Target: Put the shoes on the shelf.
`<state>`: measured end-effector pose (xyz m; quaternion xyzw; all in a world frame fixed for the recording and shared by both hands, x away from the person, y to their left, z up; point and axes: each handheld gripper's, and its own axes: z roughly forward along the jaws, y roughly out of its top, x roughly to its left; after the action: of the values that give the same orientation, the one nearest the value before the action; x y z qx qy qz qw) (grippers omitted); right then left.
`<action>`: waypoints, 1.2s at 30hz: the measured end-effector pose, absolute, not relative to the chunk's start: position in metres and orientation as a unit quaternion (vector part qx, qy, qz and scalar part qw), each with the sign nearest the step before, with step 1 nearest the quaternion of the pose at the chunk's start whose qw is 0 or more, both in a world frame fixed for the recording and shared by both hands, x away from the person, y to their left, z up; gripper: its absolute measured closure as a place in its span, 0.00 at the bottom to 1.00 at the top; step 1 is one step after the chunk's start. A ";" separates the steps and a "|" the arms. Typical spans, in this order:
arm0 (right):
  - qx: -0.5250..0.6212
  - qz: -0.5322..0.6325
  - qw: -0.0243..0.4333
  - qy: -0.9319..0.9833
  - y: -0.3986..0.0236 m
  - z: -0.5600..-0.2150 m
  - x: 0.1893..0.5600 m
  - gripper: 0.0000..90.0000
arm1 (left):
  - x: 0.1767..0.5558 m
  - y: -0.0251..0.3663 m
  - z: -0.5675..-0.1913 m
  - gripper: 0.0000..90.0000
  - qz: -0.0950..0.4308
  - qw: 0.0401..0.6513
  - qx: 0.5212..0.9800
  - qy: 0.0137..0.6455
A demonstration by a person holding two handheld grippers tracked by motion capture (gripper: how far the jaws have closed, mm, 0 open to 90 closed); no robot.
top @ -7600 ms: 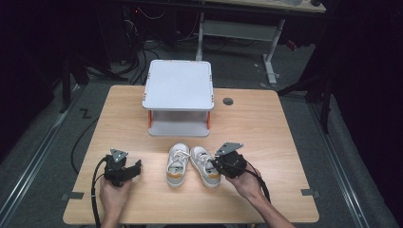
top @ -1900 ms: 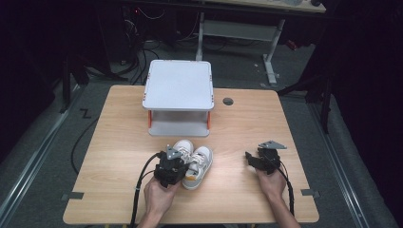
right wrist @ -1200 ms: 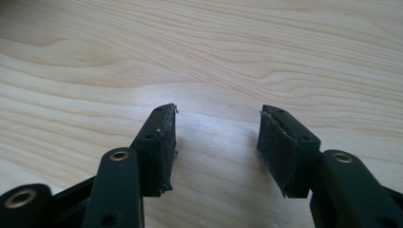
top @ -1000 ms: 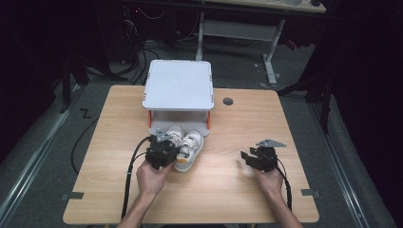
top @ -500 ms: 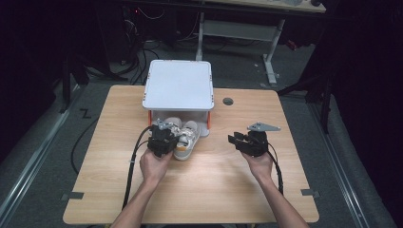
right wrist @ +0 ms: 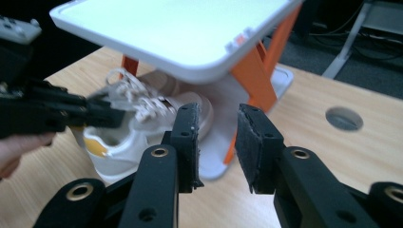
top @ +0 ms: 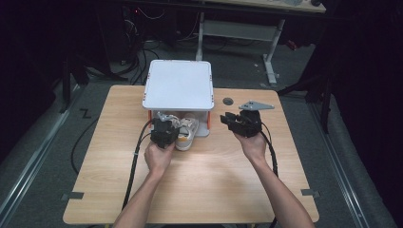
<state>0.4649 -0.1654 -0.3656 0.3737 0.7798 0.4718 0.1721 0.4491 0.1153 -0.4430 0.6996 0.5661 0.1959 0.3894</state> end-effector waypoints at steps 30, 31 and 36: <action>0.357 0.429 0.200 0.806 -0.100 -0.348 0.514 0.80 | 0.471 0.107 -0.454 0.65 0.246 0.374 0.685 0.575; 0.356 0.428 0.201 0.806 -0.100 -0.348 0.514 0.80 | 0.471 0.106 -0.454 0.61 0.250 0.372 0.686 0.573; 0.352 0.431 0.200 0.807 -0.102 -0.349 0.514 0.80 | 0.469 0.104 -0.453 0.54 0.253 0.368 0.692 0.567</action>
<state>0.5137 -0.1020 -0.3487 0.3518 0.8066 0.4306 0.2005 0.4692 0.1042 -0.4532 0.6921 0.5670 0.2535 0.3678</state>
